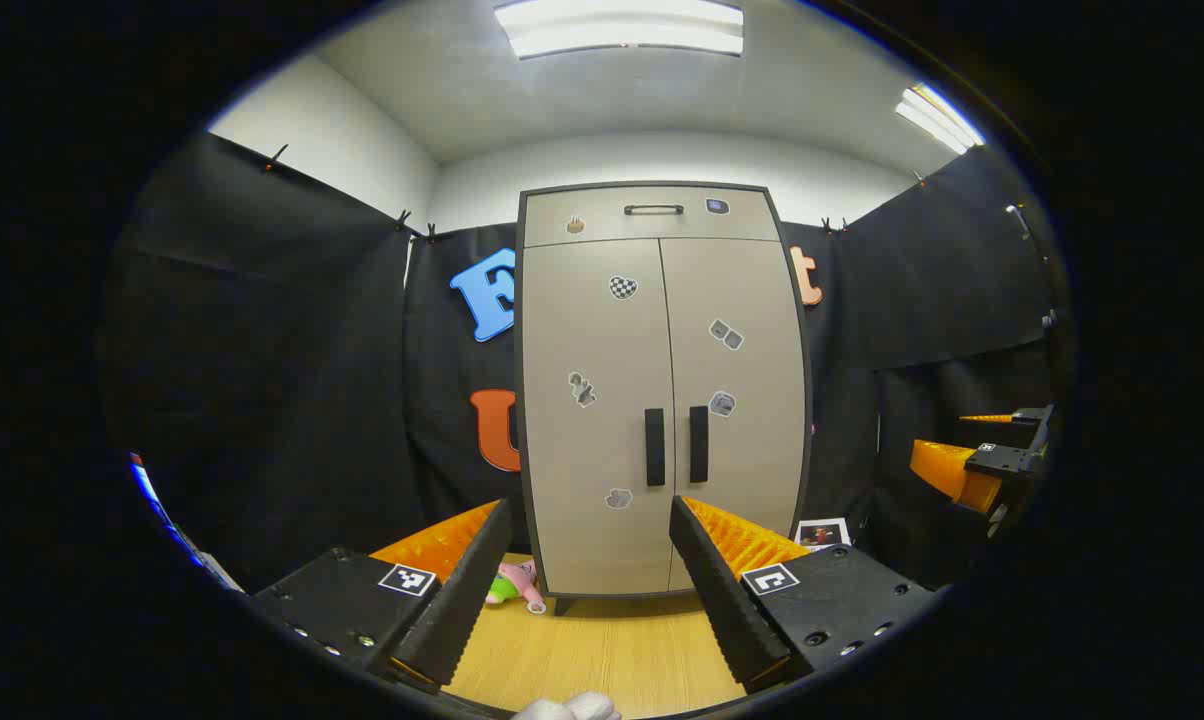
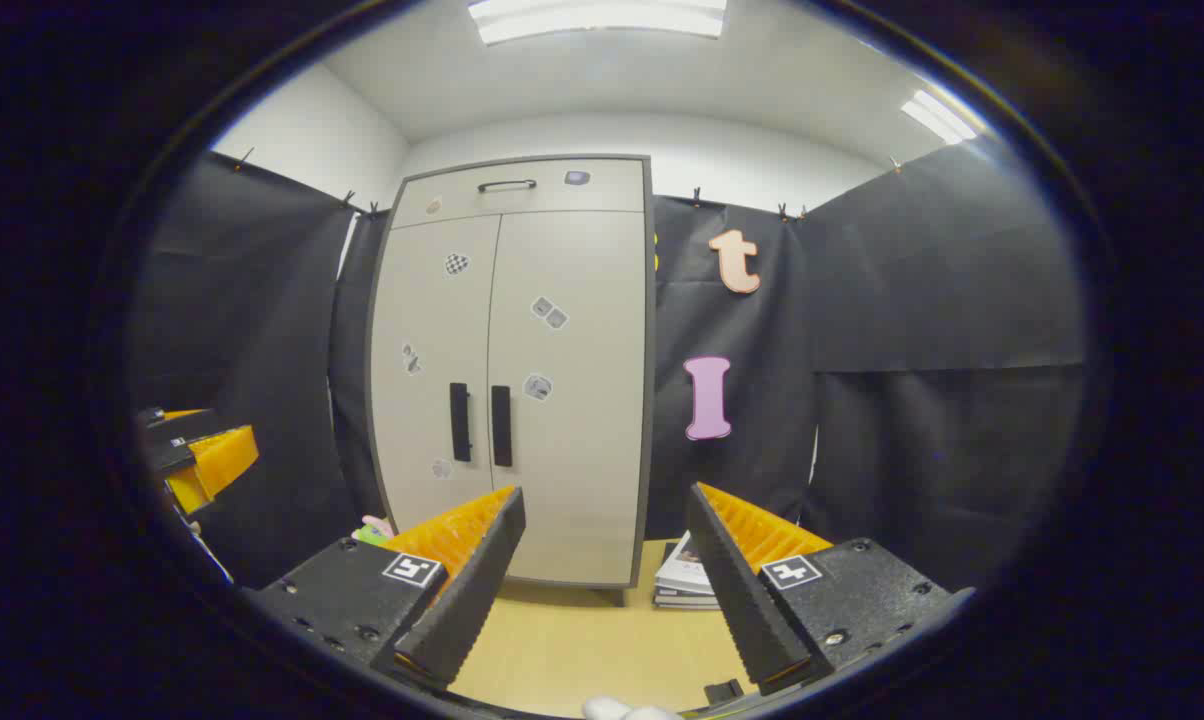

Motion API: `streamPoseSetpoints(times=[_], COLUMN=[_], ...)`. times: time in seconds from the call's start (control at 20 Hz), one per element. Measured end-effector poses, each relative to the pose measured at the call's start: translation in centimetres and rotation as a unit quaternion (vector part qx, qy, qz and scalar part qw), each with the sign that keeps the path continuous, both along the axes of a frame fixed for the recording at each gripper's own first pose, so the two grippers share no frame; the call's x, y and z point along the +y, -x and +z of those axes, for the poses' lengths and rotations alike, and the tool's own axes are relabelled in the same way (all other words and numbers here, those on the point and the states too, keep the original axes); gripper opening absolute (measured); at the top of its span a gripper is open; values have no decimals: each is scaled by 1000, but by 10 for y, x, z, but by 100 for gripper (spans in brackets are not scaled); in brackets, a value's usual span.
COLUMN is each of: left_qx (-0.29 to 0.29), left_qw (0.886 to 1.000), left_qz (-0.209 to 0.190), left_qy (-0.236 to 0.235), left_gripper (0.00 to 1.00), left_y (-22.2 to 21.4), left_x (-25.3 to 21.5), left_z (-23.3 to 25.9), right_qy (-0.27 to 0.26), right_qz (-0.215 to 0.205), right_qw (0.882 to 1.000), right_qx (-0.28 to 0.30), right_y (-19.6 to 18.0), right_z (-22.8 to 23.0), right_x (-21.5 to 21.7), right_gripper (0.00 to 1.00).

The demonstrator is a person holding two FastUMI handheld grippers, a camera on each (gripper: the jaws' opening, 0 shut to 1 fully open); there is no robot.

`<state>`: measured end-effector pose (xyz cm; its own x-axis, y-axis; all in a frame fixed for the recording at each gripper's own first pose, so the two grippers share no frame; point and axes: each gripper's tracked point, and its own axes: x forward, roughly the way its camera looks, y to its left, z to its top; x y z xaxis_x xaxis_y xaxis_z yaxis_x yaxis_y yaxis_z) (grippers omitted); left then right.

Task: Open the right door of the double-door shoe cabinet with the right hand, and open the left door with the left hand.

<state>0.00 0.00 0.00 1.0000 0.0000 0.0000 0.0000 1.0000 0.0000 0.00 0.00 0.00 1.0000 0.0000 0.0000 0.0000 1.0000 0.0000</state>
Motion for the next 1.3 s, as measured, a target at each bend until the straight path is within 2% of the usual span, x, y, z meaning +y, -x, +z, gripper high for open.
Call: streamPoseSetpoints(times=[0.6, 0.85, 1.1, 1.3], left_qx=[2, 5, 15, 23], left_qw=[1000, 1000, 1000, 1000], left_qz=[-2, -5, -2, 17], left_qy=[1, 4, 6, 3], left_gripper=[95, 95, 95, 95], left_y=[-2, 3, 11, 19], left_x=[6, 11, 20, 31], left_z=[-3, -9, -21, -33], right_qy=[4, 7, 1, 14], right_qz=[-3, -15, -24, -11], right_qw=[1000, 1000, 1000, 1000], right_qx=[-3, -7, -11, -13], right_y=[-4, -17, -52, -99], right_z=[1, 1, 2, 4], right_x=[7, 9, 24, 52], right_gripper=[100, 100, 100, 100])
